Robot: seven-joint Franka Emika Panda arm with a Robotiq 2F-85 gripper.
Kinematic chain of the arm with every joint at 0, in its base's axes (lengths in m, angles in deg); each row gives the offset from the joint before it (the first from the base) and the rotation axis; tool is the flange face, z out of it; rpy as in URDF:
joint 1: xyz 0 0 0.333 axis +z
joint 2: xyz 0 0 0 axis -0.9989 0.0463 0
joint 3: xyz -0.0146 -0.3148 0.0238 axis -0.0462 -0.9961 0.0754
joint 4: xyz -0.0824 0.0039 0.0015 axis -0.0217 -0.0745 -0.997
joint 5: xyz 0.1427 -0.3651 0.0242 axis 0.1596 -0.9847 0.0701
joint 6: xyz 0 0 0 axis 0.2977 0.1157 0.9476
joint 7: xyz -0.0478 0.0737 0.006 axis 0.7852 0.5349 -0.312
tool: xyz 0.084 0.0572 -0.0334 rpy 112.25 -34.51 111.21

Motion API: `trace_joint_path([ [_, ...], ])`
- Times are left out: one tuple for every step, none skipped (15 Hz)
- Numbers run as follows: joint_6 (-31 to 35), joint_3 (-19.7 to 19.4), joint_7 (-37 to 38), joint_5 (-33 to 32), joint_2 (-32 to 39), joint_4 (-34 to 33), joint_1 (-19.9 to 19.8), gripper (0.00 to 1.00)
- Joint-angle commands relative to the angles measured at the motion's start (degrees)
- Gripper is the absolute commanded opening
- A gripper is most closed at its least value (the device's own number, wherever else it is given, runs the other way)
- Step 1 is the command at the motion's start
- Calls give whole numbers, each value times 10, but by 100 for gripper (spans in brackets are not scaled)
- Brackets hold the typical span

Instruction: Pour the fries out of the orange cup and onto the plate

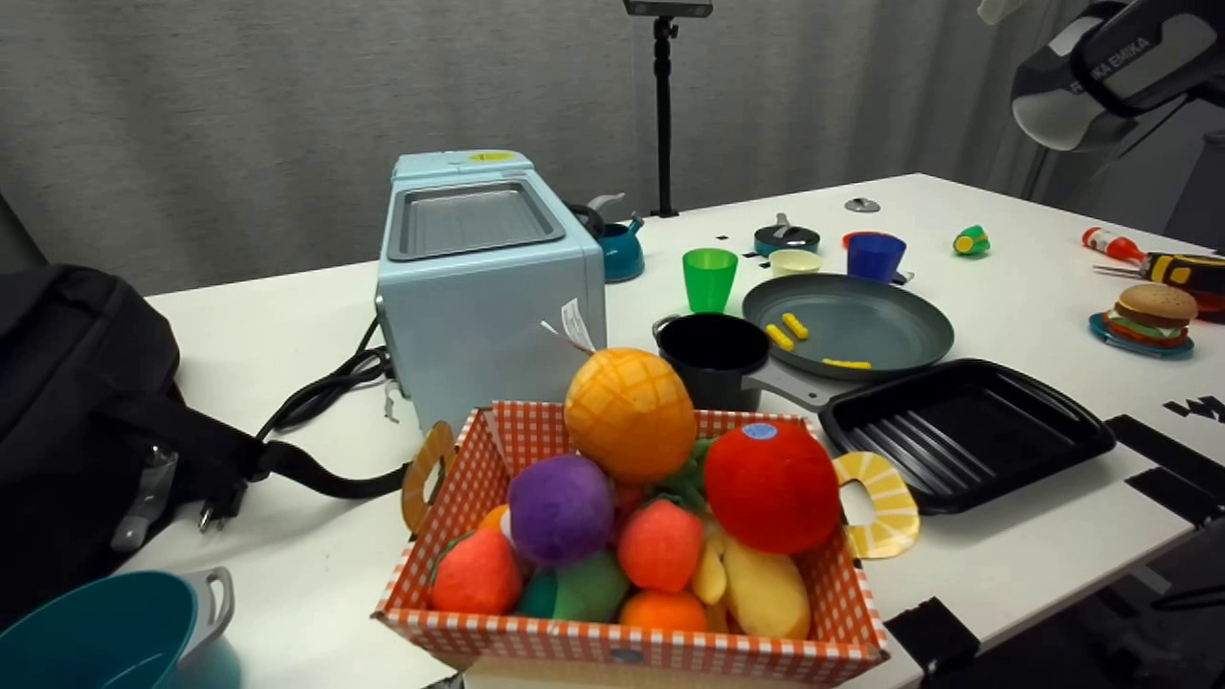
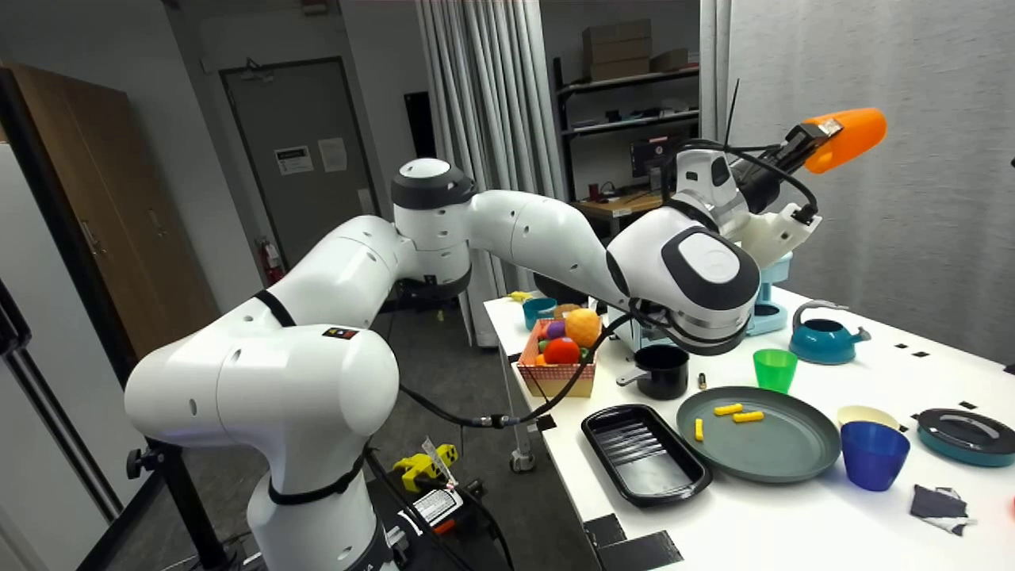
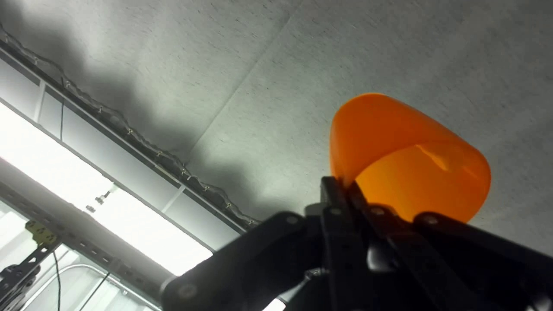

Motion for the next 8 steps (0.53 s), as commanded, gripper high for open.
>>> trace_joint_path([
  [15, -34, 62, 53, 83, 10, -3, 1],
  [15, -37, 72, 61, 95, 14, -3, 1],
  [15, -42, 85, 73, 112, 14, -3, 1],
  [15, -37, 79, 79, 108, 19, -4, 1],
  [15, -42, 89, 91, 125, 18, -5, 1],
  [15, -44, 93, 102, 133, 16, -7, 1],
  [15, -37, 81, 111, 124, 16, -10, 1],
  [15, -43, 89, 120, 138, 15, -11, 1],
])
